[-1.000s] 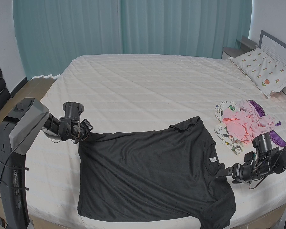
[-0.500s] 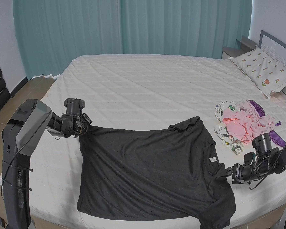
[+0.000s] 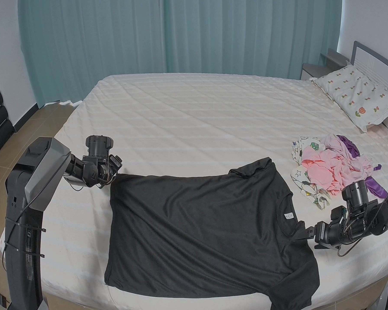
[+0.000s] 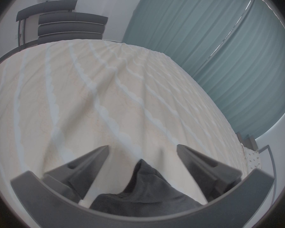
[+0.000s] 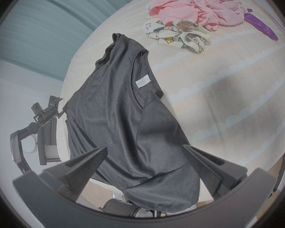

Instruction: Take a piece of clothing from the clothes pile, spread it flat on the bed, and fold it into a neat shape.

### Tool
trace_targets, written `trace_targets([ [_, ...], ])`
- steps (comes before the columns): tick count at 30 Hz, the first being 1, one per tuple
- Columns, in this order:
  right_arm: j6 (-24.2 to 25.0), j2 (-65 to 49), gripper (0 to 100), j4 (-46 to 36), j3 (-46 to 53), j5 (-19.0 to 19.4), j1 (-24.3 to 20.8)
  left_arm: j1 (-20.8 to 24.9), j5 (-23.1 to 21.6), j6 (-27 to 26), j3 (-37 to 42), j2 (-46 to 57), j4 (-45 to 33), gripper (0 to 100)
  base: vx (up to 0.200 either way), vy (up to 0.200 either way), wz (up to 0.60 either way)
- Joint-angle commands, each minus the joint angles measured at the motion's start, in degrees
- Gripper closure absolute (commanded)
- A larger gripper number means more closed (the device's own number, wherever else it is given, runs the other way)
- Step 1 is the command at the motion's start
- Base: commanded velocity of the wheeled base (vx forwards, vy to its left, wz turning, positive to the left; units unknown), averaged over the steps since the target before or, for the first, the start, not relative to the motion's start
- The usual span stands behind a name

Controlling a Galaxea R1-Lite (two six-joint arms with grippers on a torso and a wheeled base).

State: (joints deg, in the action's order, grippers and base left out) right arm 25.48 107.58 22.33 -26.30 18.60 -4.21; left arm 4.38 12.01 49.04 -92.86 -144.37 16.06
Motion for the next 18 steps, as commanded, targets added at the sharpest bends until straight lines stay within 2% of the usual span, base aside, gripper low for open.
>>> trace_targets([
  [1,0.0,-0.2,0,0.0,0.1,0.0,0.0,-0.9,0.1,0.0,1.2,1.6,-0.2,0,0.000,0.000,0.00],
  [5,0.0,-0.4,0,0.0,0.3,0.0,0.0,-1.6,-1.0,0.2,8.0,8.6,-0.2,0,0.000,0.000,0.00],
  [13,-0.1,-1.2,0,0.0,0.7,-0.1,0.0,-1.1,-9.4,0.4,32.2,21.6,2.6,0,0.000,0.000,0.00],
  [17,-0.1,-1.8,0,0.0,1.2,-0.1,-0.2,-0.2,-13.1,1.9,43.7,27.0,8.2,0,-0.200,0.000,0.00],
  [18,-0.1,-1.8,0,0.0,1.2,-0.1,-0.2,-0.2,-13.2,2.0,44.3,27.1,8.6,0,-0.200,0.000,0.00],
])
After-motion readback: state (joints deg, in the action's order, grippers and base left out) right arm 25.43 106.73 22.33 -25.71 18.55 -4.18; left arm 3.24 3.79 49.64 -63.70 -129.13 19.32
